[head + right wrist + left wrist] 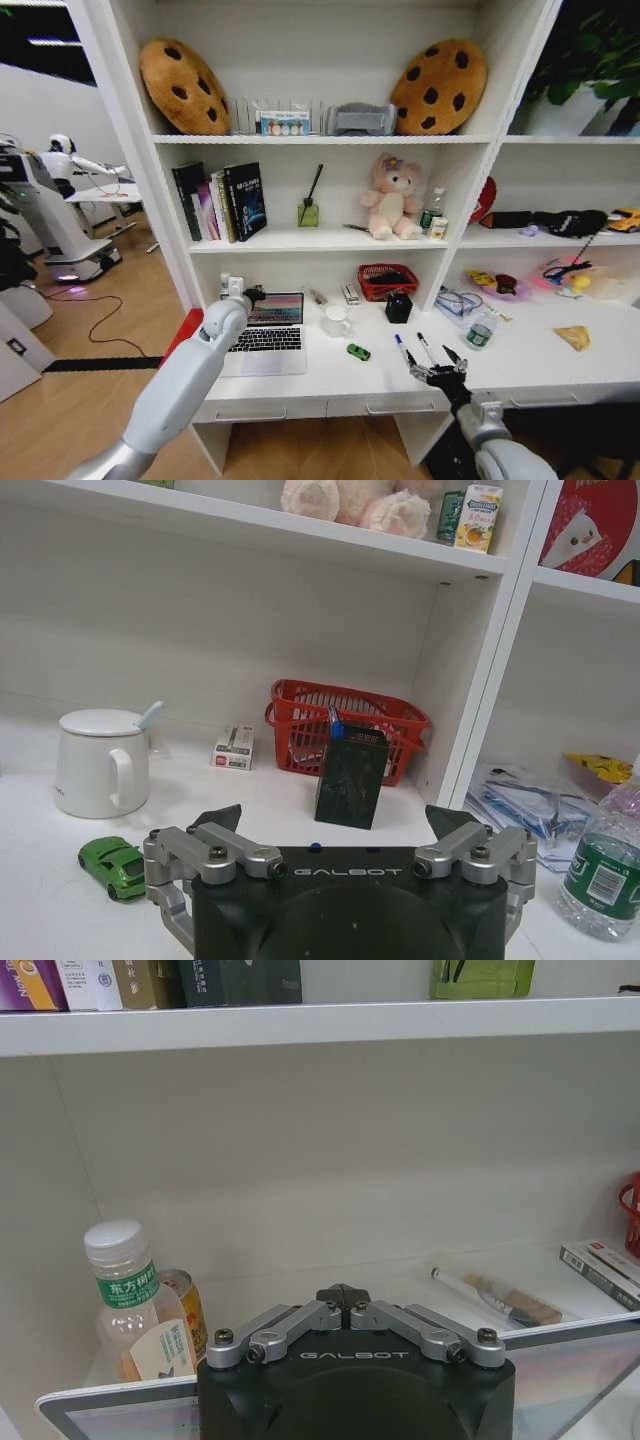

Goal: Organize the objects on the table.

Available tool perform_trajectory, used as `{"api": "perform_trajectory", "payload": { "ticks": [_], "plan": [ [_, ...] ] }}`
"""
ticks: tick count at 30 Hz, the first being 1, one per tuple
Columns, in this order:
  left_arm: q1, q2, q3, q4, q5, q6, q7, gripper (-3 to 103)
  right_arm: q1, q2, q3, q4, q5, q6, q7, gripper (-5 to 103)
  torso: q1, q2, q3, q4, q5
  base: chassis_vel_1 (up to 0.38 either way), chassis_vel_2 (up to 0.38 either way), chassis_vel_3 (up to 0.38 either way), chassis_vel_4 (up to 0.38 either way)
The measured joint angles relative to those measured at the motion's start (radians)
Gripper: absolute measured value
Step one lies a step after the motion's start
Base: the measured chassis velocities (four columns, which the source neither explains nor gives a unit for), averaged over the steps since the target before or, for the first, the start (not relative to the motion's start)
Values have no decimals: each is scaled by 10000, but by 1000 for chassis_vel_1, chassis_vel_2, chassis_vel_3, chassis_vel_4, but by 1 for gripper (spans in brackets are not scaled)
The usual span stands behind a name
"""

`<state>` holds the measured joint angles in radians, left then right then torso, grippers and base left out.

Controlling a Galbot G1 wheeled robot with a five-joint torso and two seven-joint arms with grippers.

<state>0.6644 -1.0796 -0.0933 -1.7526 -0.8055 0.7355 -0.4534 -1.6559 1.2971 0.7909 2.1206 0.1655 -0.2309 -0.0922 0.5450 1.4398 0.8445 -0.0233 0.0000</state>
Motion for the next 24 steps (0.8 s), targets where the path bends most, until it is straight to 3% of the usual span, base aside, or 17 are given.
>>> {"api": "perform_trajectory", "payload": {
  "ticks": [3,7,10,16,19,20,21,22,23,24],
  "plan": [
    [636,369,-55,-1080,-439,53,-251,0,-157,26,-3,-33,-52,152,41,100,0,1,0,-1,1,0,0,0,0],
    [979,499,-101,-1456,-565,53,-356,0,-237,30,-2,-30,-81,178,42,100,-1,1,0,-1,0,0,0,0,0],
    [2183,788,-125,-2203,-837,53,-643,0,-365,57,-89,-49,-256,272,16,100,-1,1,0,2,-4,0,0,0,0],
    [3962,954,-173,-2786,-1046,42,-1180,0,-433,144,-397,-168,-451,350,-36,100,-1,2,-1,-1,1,0,0,0,0],
    [4631,871,-415,-2809,-842,-58,-1130,0,-461,185,-545,-213,-520,413,-46,100,-2,1,-1,1,-2,0,0,0,0],
    [4921,665,-820,-2777,-293,-477,-751,-3,-470,227,-646,-204,-534,467,-47,100,-2,1,-1,3,-3,0,0,0,0],
    [4921,665,-820,-2777,-293,-477,-751,-3,-470,227,-646,-204,-534,467,-47,100,-2,1,-1,3,-3,0,0,0,0],
    [5005,481,-1237,-2671,292,-1099,-299,1,-485,250,-707,-169,-530,508,-46,100,-2,2,-1,1,0,0,0,0,0],
    [5040,245,-1886,-2532,1293,-2390,384,12,-530,283,-784,-21,-515,564,-5,100,-2,1,-1,-3,-3,0,0,0,0],
    [5040,245,-1886,-2532,1293,-2390,384,12,-530,283,-784,-21,-515,564,-5,100,-2,1,-1,-3,-3,0,0,0,0]
  ]
}}
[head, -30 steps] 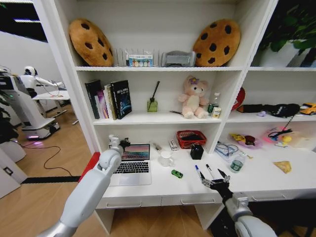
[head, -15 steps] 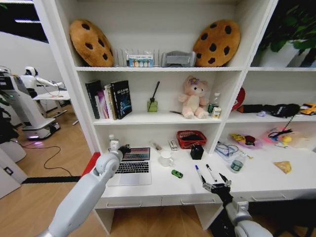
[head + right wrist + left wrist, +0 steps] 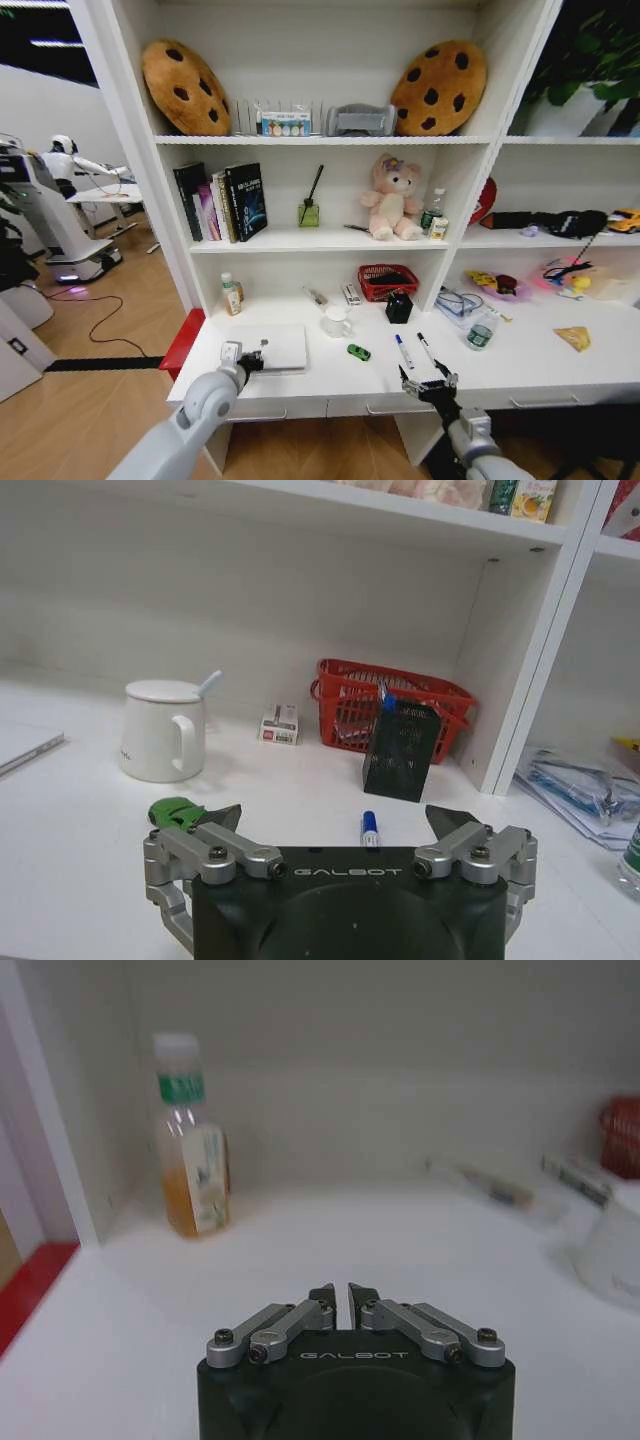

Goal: Organize the objects on the table.

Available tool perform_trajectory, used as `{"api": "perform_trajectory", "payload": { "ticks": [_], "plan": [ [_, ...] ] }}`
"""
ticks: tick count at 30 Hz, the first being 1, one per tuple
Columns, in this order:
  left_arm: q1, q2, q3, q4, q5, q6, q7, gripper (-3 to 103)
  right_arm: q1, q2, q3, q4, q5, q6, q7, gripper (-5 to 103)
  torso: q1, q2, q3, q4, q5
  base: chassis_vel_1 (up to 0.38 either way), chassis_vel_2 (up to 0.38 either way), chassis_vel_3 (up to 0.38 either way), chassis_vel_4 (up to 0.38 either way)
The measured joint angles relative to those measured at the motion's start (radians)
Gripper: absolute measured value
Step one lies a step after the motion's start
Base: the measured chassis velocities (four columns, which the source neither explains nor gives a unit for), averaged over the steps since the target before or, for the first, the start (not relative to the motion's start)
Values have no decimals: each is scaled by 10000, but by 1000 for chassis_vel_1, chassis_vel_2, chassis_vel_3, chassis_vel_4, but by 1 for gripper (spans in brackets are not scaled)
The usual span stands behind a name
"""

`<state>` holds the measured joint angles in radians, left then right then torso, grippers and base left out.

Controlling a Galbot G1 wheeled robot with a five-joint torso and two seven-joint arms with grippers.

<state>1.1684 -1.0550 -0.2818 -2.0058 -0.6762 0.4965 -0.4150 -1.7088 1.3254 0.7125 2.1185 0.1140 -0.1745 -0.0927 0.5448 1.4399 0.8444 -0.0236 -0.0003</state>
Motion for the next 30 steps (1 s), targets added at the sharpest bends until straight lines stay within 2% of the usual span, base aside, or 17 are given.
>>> {"api": "perform_trajectory", "payload": {
  "ticks": [1,3,4,7,8,10,11,12,13,14,16,17,19,20,23,30],
  "plan": [
    [10,-108,-372,33,551,-640,401,12,-42,15,-20,111,16,6,25,100,0,0,0,0,1,0,0,0,0],
    [234,-278,-1358,-105,1385,-1943,1126,23,-271,66,-23,595,119,7,88,100,1,0,0,-3,3,0,0,0,0],
    [234,-278,-1358,-105,1385,-1943,1126,23,-271,66,-23,595,119,7,88,100,1,0,0,-3,3,0,0,0,0],
    [1611,-463,-2868,-1063,1307,-2481,1732,39,-581,110,124,1208,207,7,171,100,1,0,0,0,0,0,0,0,0],
    [1611,-463,-2868,-1063,1307,-2481,1732,39,-581,110,124,1208,207,7,171,100,1,0,0,0,0,0,0,0,0],
    [3170,-869,-4324,-2034,1506,-2667,2604,49,-768,123,259,1566,304,9,299,100,1,0,0,8,1,0,0,0,0],
    [3530,-1027,-4676,-2312,1567,-2712,2805,55,-824,127,299,1661,336,14,363,100,0,0,0,8,3,0,0,0,0],
    [3530,-1027,-4676,-2312,1567,-2712,2805,55,-824,127,299,1661,336,14,363,100,0,0,0,8,3,0,0,0,0],
    [4395,-1469,-5373,-2909,1714,-2835,3190,60,-958,111,377,1840,464,17,551,100,-1,1,-1,5,6,0,0,0,0],
    [4395,-1469,-5373,-2909,1714,-2835,3190,60,-958,111,377,1840,464,17,551,100,-1,1,-1,5,6,0,0,0,0],
    [5762,-2161,-5816,-3561,1888,-2984,3363,72,-1093,-11,463,2045,713,-41,790,100,-1,1,-1,3,1,0,0,0,0],
    [5762,-2161,-5816,-3561,1888,-2984,3363,72,-1093,-11,463,2045,713,-41,790,100,-1,1,-1,3,1,0,0,0,0],
    [6755,-2668,-5739,-3907,2054,-3101,3343,82,-1079,-93,516,2131,776,-98,894,100,-1,1,0,3,3,0,0,0,0],
    [6755,-2668,-5739,-3907,2054,-3101,3343,82,-1079,-93,516,2131,776,-98,894,100,-1,1,0,3,3,0,0,0,0],
    [7580,-3121,-5454,-4243,2337,-3399,3442,97,-936,-175,480,2186,835,-250,1012,100,-1,1,0,3,4,0,0,0,0],
    [7628,-3359,-5101,-4373,2629,-3516,3200,100,-1011,-196,460,2273,827,-361,1027,100,2,-1,1,-1,2,0,0,0,0]
  ]
}}
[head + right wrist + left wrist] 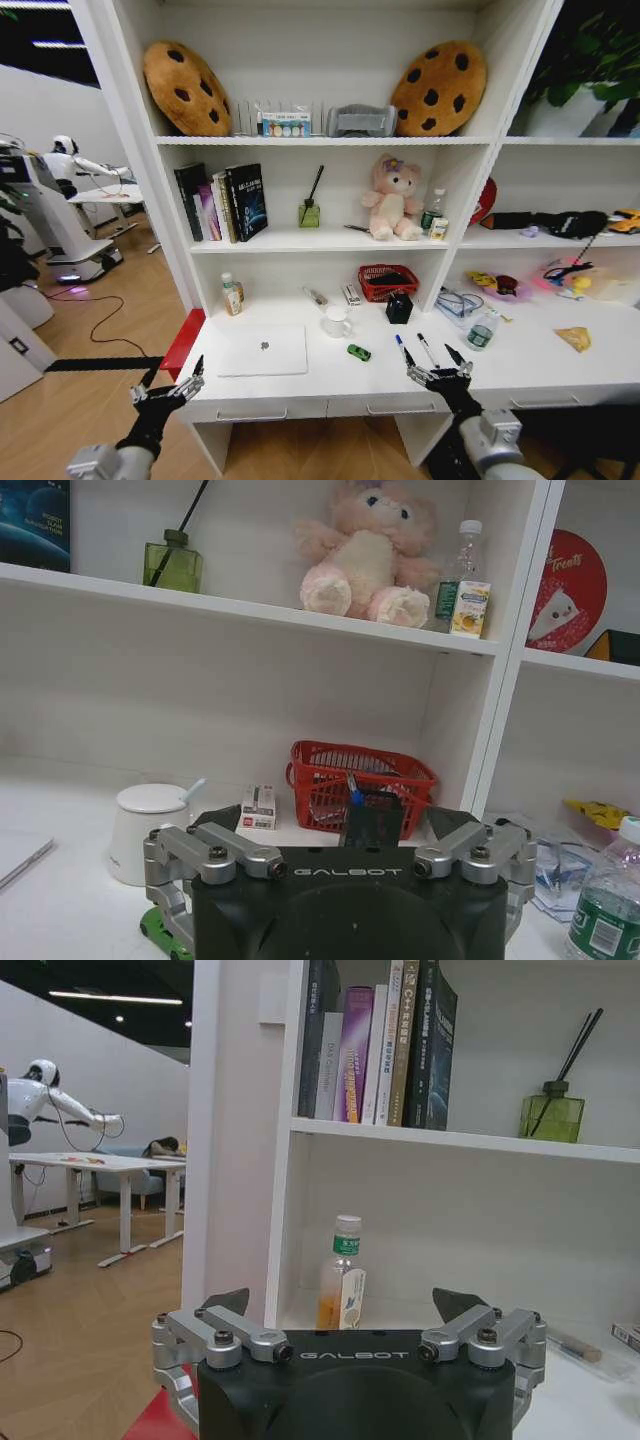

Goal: Organize the objects on the table.

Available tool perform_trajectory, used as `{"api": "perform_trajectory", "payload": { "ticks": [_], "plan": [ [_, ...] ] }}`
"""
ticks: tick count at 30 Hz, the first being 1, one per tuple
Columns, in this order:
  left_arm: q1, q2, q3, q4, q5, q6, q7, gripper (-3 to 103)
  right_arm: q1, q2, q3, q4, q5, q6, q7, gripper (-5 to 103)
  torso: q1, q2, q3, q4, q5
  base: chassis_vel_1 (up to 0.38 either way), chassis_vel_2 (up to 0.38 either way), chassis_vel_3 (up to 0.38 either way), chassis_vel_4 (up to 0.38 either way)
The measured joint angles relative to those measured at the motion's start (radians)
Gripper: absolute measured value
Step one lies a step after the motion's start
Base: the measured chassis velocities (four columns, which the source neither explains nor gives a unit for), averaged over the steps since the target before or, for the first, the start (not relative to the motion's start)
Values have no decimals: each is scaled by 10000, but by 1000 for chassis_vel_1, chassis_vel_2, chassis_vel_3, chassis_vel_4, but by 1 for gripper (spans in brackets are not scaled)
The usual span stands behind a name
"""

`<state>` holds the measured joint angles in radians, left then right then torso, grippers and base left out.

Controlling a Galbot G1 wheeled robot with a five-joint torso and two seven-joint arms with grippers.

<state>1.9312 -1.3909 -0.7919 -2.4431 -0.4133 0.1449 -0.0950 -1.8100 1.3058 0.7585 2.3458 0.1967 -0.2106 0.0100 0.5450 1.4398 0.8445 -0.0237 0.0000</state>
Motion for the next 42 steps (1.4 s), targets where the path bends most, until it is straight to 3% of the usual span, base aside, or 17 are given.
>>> {"api": "perform_trajectory", "payload": {
  "ticks": [19,32,37,38,40,42],
  "plan": [
    [-95,33,45,63,5,32,-66,100,-21,-11,425,94,-104,-277,-229,100,1,-1,1,3,-1,-5,-24,10,28],
    [-108,42,57,79,-10,50,-74,100,126,4,459,-76,61,-246,-400,100,0,0,1,3,-2,-158,-230,165,216],
    [-111,45,58,81,-13,54,-77,100,158,-25,391,-189,-75,118,-657,100,1,-1,1,2,7,-304,-291,325,267],
    [-112,45,60,85,-15,56,-75,100,173,-62,343,-211,-188,204,-796,100,2,0,2,2,-11,-251,-243,302,282],
    [-111,44,61,84,-16,56,-70,100,246,-217,100,-245,-277,242,-862,100,1,-1,2,1,15,-191,-230,206,138],
    [-111,46,61,84,-16,56,-68,100,338,-439,-122,-276,-292,270,-906,100,2,-2,2,0,6,-87,-198,167,62]
  ]
}}
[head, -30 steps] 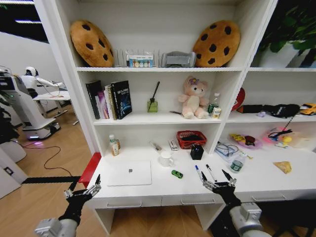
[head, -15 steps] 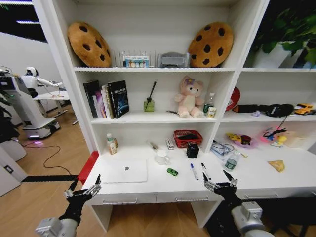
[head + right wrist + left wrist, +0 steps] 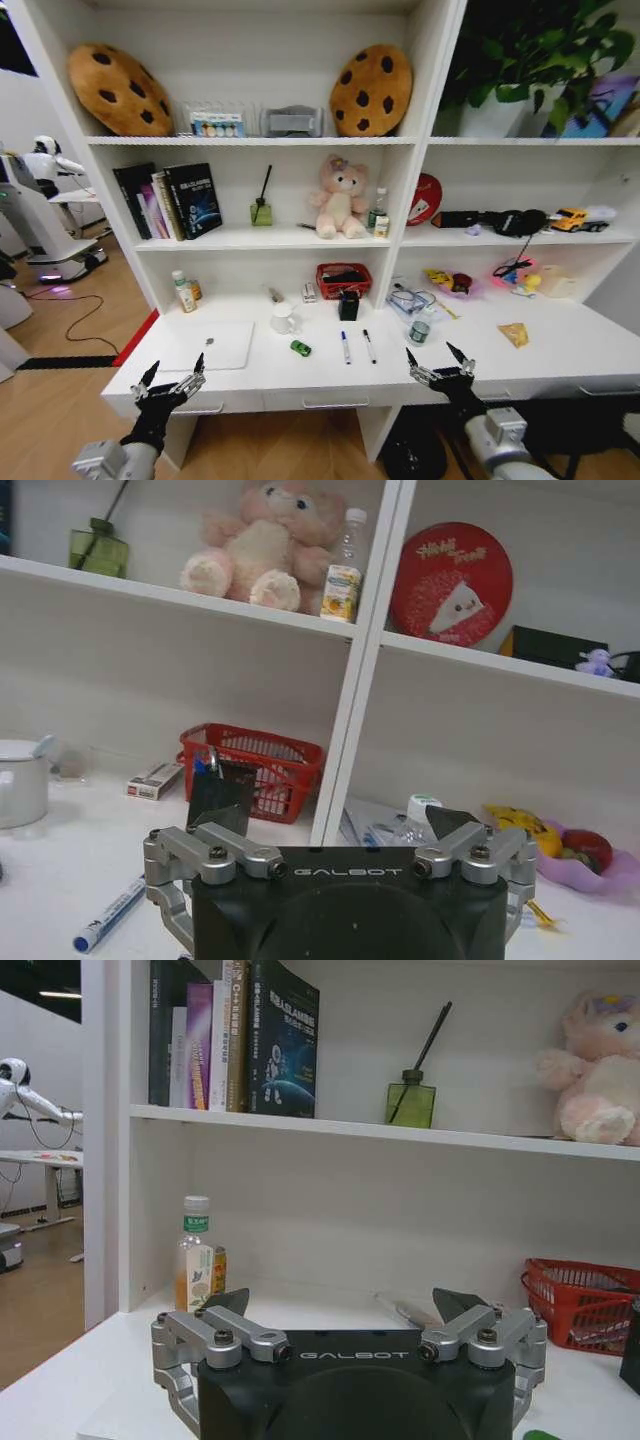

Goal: Organize the objects on the table.

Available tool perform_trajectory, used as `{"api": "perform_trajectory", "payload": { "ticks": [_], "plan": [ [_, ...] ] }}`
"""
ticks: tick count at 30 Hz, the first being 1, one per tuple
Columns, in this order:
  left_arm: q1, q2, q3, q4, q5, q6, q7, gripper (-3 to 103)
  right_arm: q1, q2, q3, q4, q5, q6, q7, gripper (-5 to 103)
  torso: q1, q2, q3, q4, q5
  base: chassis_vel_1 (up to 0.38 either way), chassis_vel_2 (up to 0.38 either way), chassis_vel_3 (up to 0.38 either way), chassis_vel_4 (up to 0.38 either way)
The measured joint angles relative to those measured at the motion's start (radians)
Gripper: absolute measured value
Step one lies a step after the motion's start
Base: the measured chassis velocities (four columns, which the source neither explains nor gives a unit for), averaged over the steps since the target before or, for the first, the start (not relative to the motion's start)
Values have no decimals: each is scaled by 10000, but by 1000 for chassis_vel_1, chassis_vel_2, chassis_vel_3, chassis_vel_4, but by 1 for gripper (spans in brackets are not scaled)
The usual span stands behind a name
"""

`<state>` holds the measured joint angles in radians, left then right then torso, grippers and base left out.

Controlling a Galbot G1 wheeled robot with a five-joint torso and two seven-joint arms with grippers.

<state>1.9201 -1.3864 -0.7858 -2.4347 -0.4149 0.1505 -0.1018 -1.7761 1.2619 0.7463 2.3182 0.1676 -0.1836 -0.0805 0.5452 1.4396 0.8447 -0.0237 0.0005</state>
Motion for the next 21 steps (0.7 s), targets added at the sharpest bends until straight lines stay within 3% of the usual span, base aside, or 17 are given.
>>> {"api": "perform_trajectory", "payload": {
  "ticks": [1,4,5,6,8,11,13,14,17,20,21],
  "plan": [
    [0,0,0,0,0,0,0,100,0,0,0,0,0,0,0,100,0,0,0,0,0,-42,-179,128,62],
    [0,1,-1,1,0,1,-5,100,321,-1233,-588,-196,551,-53,-112,100,-4,3,-2,2,0,0,-33,51,42],
    [0,1,-1,1,0,1,-5,100,321,-1233,-588,-196,551,-53,-112,100,-4,3,-2,2,0,50,17,3,41],
    [0,3,-4,2,0,1,-9,100,512,-1843,-793,-349,834,-122,-140,100,-3,3,-2,4,-14,50,52,-48,-26],
    [0,7,-6,2,0,2,-17,100,1228,-2917,-1422,-804,1673,-304,-271,100,-4,3,-2,2,-5,50,63,-72,-64],
    [0,6,-6,3,0,2,-21,100,1753,-3333,-1858,-1072,2087,-372,-365,100,-3,2,-2,3,-6,53,45,-44,-68],
    [0,5,-9,2,1,2,-25,100,3253,-4143,-3079,-1725,3094,-607,-894,100,-3,2,-1,5,-5,0,0,0,0],
    [0,5,-9,2,1,2,-25,100,3253,-4143,-3079,-1725,3094,-607,-894,100,-3,2,-1,5,-5,0,0,0,0],
    [-1,3,-3,3,0,2,-23,100,4308,-4569,-4048,-2201,3823,-896,-1554,100,-1,1,0,5,-2,0,0,0,0],
    [-2,3,-1,2,0,2,-5,100,6340,-5053,-5534,-3251,4262,-1762,-3743,100,-2,1,0,3,-8,0,0,0,0],
    [-2,3,-1,2,0,2,-5,100,6340,-5053,-5534,-3251,4262,-1762,-3743,100,-2,1,0,3,-8,0,0,0,0]
  ]
}}
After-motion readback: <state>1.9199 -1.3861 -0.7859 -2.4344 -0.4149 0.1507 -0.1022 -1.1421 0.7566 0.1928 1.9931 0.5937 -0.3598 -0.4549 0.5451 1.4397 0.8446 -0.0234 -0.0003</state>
